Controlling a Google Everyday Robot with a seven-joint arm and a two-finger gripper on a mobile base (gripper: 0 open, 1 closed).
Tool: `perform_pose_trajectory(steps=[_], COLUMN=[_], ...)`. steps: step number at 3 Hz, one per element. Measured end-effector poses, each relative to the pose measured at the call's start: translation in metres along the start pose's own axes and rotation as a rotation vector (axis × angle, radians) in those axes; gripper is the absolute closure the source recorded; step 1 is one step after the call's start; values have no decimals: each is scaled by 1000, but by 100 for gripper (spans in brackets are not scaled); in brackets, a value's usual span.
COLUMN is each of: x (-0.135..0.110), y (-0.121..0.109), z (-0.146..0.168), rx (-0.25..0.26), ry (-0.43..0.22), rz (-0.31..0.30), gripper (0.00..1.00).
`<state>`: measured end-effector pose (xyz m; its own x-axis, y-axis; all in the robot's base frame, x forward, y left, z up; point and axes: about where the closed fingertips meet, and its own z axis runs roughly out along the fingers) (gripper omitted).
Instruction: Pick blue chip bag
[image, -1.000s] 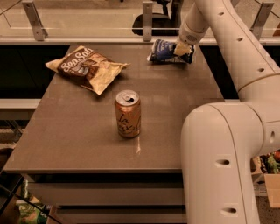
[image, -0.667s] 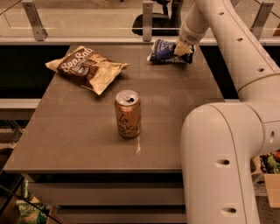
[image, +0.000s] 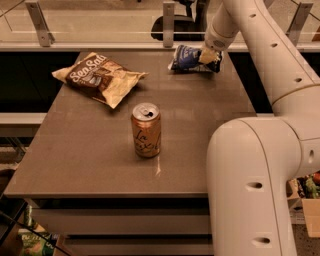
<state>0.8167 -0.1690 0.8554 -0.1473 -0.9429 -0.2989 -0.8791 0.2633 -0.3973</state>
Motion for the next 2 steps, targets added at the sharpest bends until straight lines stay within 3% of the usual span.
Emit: perform_pose_trajectory(steps=[2], x=[0], y=[0], z=[0], rx=[0], ry=[0], rz=[0], gripper=[100])
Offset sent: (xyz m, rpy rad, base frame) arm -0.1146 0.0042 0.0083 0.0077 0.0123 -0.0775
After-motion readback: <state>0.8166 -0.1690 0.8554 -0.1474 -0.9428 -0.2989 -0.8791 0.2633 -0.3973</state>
